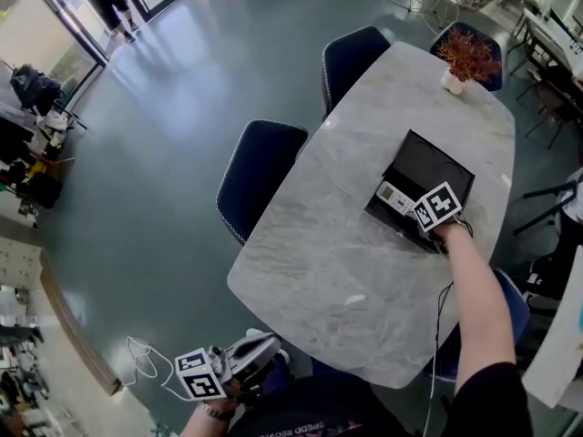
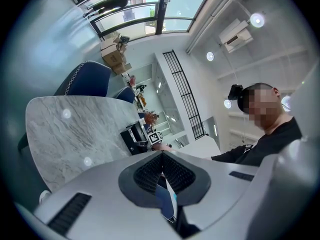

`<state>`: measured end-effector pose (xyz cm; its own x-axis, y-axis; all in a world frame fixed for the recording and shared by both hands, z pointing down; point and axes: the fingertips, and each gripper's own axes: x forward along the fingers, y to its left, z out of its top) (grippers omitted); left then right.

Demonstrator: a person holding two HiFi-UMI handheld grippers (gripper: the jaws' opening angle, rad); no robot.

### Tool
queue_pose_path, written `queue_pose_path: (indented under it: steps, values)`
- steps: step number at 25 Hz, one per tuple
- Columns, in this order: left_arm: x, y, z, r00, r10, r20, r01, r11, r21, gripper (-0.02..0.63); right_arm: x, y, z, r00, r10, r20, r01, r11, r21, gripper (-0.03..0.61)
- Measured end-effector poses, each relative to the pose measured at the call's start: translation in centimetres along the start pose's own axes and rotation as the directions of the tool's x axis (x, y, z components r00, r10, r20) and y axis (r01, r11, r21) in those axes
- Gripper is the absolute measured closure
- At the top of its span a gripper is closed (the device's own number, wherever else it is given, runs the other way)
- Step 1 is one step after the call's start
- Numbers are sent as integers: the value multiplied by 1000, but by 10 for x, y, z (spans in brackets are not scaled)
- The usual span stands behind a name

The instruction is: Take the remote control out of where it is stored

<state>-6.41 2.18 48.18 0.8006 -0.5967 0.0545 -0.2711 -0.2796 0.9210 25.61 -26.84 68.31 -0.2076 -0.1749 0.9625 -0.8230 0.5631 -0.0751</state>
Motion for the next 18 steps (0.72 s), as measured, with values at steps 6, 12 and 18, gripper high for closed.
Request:
queue_pose_path:
  steps: [6,12,18]
  values:
    - [-1,3,-2,1000,6,3,-6,1000,-11,608,8,21,-4,992,127,-18,-129,988,-82,393]
    - [-1,2,-3,1000,11,1,-11,1000,-10,607,16,30,11,988,146,-46,-151,980,-126,393]
    - [-2,5,-2,1000,19,12,-19,1000,-14,608,25,32,16,984,130,-120,-149,975,-165,393]
